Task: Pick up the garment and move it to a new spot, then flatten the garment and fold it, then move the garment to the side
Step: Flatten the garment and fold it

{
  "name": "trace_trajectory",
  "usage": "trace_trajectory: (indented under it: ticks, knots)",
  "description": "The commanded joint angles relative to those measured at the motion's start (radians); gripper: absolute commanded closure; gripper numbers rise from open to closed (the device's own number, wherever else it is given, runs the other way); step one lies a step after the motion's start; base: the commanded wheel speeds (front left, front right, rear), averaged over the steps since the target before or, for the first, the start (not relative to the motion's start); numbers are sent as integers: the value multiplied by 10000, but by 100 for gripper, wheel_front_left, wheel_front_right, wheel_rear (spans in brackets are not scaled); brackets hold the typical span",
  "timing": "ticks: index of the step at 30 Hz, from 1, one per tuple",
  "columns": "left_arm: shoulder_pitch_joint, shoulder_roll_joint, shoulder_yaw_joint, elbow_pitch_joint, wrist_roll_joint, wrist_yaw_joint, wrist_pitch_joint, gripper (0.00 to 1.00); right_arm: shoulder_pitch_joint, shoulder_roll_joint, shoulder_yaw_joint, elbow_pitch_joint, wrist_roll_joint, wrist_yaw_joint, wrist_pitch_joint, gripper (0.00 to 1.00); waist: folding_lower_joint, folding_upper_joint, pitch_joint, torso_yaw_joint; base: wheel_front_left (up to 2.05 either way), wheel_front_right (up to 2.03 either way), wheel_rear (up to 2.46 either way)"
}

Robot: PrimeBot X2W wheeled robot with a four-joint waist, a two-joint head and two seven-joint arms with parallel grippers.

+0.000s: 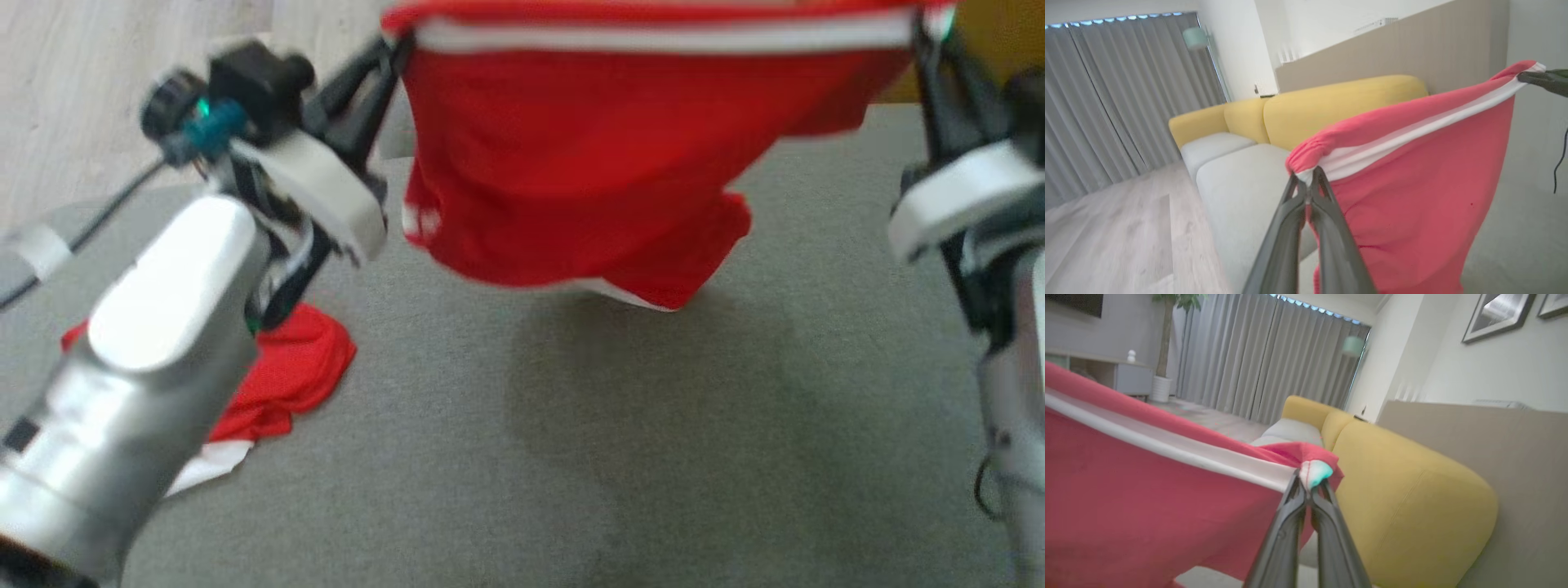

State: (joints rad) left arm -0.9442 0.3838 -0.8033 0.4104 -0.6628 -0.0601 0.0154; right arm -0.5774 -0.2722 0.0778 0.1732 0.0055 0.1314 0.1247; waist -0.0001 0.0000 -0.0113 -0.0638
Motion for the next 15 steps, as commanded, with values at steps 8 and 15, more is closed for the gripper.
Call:
trace_trajectory:
  ticks: [8,15]
  knots:
    - [-199,906,413,-808,-421,69,1022,100,-189,-466,350,-530,669,-7,687,100,1,0,995,284,0,0,0]
    - [-2605,452,550,866,-153,-286,1161,100,-3116,-452,886,1102,1178,-7,151,100,1,0,2539,220,0,0,0]
